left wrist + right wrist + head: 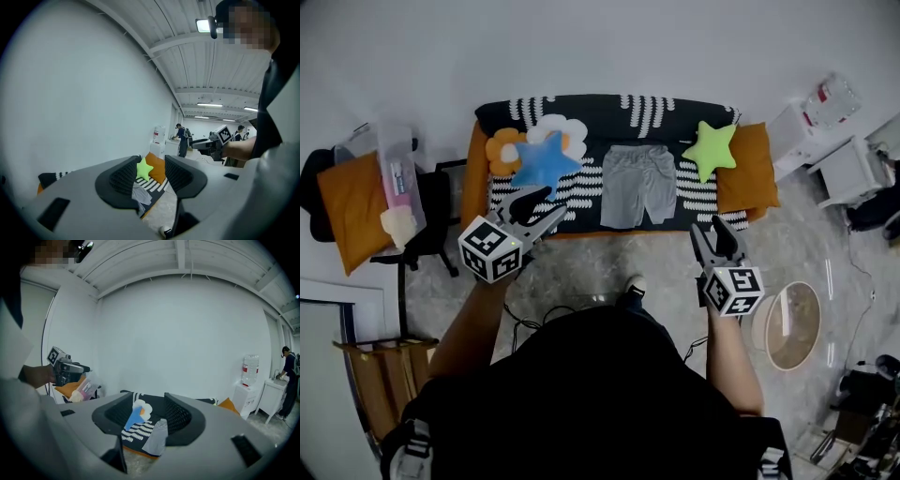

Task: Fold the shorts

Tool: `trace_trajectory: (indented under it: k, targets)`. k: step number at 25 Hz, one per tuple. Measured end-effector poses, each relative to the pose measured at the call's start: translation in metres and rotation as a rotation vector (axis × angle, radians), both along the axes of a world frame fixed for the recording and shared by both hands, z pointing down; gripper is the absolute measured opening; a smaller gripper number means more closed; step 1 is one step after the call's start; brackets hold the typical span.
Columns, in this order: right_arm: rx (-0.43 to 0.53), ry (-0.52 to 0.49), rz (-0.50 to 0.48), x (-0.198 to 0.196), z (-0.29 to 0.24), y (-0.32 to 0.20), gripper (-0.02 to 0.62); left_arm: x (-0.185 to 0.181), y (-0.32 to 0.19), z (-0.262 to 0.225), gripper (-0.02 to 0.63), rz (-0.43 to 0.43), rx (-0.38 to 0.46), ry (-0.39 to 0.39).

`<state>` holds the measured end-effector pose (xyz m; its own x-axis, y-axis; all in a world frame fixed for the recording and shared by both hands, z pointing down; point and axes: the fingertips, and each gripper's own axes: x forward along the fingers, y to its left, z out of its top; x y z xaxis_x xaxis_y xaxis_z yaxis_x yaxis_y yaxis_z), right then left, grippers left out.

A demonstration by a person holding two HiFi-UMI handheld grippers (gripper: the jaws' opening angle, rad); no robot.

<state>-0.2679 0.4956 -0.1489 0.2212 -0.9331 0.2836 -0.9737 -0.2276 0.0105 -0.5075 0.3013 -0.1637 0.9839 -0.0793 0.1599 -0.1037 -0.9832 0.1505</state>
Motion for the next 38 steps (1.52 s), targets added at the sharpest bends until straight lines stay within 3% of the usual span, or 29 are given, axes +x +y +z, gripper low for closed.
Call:
trace_trajectory:
  k: [7, 16, 38]
  targets:
    - [-0.005, -0.013, -0.017, 0.011, 0.008, -0.011, 0.218, 0.002, -0.009, 0.008, 0.207, -0.031, -0.009, -0.023]
    - [-0.012, -0.039, -0.042, 0.051, 0.024, -0.025, 0.221, 0.040, -0.012, 0.015, 0.215, -0.047, -0.011, -0.061]
    - [-0.064, -0.110, -0.199, 0.236, 0.057, -0.086, 0.222, 0.201, -0.043, 0.031, 0.220, -0.212, -0.048, -0.163]
